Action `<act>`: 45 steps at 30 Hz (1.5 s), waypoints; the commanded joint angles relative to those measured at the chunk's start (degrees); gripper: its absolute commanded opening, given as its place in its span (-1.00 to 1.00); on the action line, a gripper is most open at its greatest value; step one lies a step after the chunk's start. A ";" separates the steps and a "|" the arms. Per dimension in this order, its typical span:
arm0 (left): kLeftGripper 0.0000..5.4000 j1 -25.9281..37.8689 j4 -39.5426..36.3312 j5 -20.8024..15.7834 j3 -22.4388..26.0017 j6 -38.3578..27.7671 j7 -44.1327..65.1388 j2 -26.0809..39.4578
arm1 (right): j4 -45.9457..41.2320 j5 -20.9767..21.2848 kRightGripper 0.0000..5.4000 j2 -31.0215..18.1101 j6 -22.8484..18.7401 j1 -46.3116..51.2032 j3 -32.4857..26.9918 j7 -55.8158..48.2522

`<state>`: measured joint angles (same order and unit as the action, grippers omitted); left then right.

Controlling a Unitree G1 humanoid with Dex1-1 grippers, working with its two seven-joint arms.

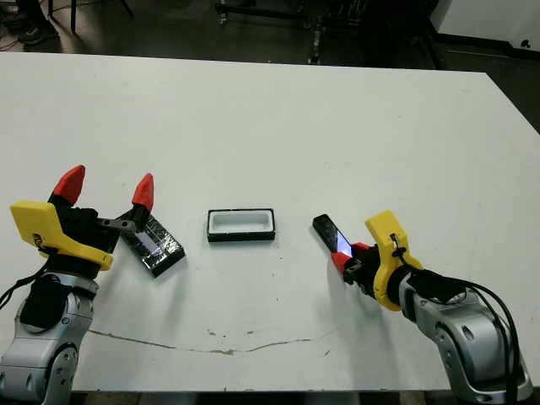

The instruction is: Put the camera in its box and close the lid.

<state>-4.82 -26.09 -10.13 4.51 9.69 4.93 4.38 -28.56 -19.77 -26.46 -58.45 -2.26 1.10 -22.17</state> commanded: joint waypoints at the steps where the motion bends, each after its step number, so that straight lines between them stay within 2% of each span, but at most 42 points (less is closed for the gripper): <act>1: 1.00 -0.93 -0.27 0.11 0.22 0.71 -0.12 0.28 | 0.24 0.91 -0.39 -1.05 0.79 1.73 0.67 0.11; 4: 1.00 -0.99 -0.41 -0.27 0.25 0.98 -0.11 0.12 | 0.35 1.37 -0.39 -0.99 3.38 2.37 0.67 -0.16; 13: 1.00 -1.31 -0.38 0.41 0.05 0.52 -0.35 0.17 | 0.82 1.50 -0.39 -2.11 6.78 -0.71 -0.15 -2.47; 15: 1.00 -1.37 -0.35 0.31 0.06 0.44 -0.28 0.06 | 1.88 1.00 -0.39 -2.27 8.99 -2.30 -0.96 -4.13; 20: 1.00 -1.52 -0.53 0.48 -0.08 0.44 -0.12 0.27 | 7.38 -0.77 -0.39 -4.45 13.67 -10.51 -2.43 -10.92; 24: 1.00 -1.58 -0.55 0.24 0.00 0.60 -0.34 -0.02 | 13.44 -2.49 -0.39 -6.06 14.53 -18.25 -2.86 -16.04; 26: 1.00 -1.67 -0.54 0.48 -0.13 0.50 -0.42 -0.03 | 17.80 -2.48 -0.39 -7.02 17.19 -22.25 -2.04 -19.87; 30: 1.00 -1.92 -0.95 1.04 -0.36 0.80 -0.93 -0.04 | 27.08 -0.44 -0.39 -7.96 23.07 -29.51 0.98 -26.89; 37: 1.00 -2.00 -0.84 0.73 -0.05 0.54 -0.45 0.20 | 41.52 6.48 -0.39 -7.90 37.57 -40.17 8.66 -39.41; 45: 1.00 -1.86 -0.44 1.36 -0.27 -0.06 -0.85 -0.10 | 57.24 13.13 -0.39 -4.86 45.35 -52.58 16.66 -53.03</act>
<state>-6.47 -26.89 -9.13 4.23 9.65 4.36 4.29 26.28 -7.86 -32.03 -14.96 -52.41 16.53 -72.97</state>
